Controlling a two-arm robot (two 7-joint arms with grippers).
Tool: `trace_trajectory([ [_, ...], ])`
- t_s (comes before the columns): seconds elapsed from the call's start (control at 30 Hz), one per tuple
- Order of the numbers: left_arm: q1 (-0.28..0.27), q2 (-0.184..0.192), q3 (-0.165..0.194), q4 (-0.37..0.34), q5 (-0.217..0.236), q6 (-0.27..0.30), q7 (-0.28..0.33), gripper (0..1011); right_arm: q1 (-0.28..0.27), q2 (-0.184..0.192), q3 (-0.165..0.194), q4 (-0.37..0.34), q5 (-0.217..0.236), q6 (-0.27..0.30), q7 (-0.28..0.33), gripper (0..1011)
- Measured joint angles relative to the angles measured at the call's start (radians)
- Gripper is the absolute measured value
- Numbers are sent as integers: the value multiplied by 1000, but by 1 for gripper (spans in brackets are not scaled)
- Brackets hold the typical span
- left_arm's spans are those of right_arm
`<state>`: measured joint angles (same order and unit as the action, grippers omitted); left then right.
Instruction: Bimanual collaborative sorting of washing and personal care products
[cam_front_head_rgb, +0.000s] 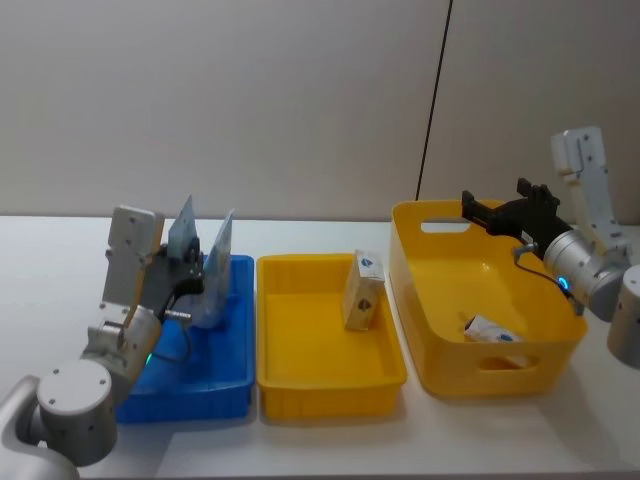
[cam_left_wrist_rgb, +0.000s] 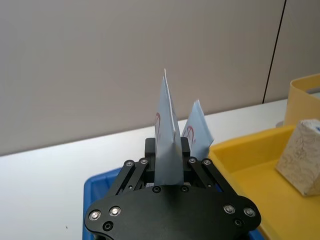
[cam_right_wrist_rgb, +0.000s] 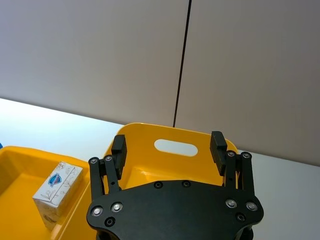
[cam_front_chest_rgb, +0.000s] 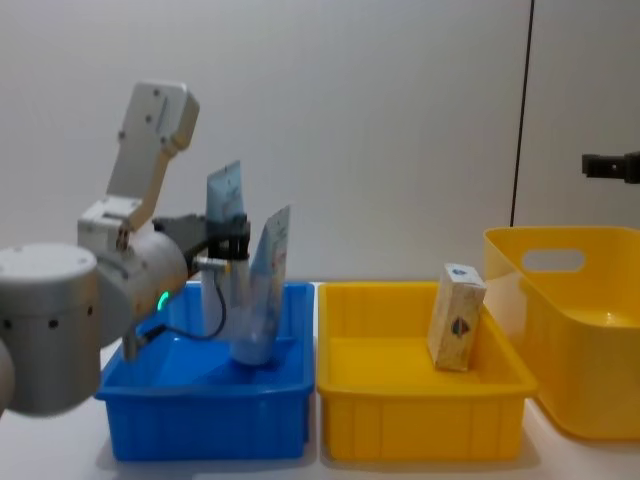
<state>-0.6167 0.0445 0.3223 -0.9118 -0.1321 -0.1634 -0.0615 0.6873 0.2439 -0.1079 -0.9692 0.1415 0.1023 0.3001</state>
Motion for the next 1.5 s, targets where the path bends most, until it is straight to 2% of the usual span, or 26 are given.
trace_trajectory([
  [0.27,15,15,-8,-97,22,61,28,234,0,0,0,0,0,0,0,1002],
  [0.5,49,47,-27,-221,41,139,53,234,0,0,0,0,0,0,0,1002],
  [0.67,62,65,-38,-281,44,170,53,234,0,0,0,0,0,0,0,1002],
  [0.8,65,76,-49,-318,37,183,32,234,0,0,0,0,0,0,0,1002],
  [1.0,44,78,-60,-318,8,182,-17,234,0,0,0,0,0,0,0,1002],
  [1.23,-11,70,-67,-264,-33,151,-100,234,1,1,-3,0,1,-5,3,1002],
  [1.5,-82,57,-65,-187,-86,101,-216,234,2,5,-14,-9,17,-29,50,1002],
])
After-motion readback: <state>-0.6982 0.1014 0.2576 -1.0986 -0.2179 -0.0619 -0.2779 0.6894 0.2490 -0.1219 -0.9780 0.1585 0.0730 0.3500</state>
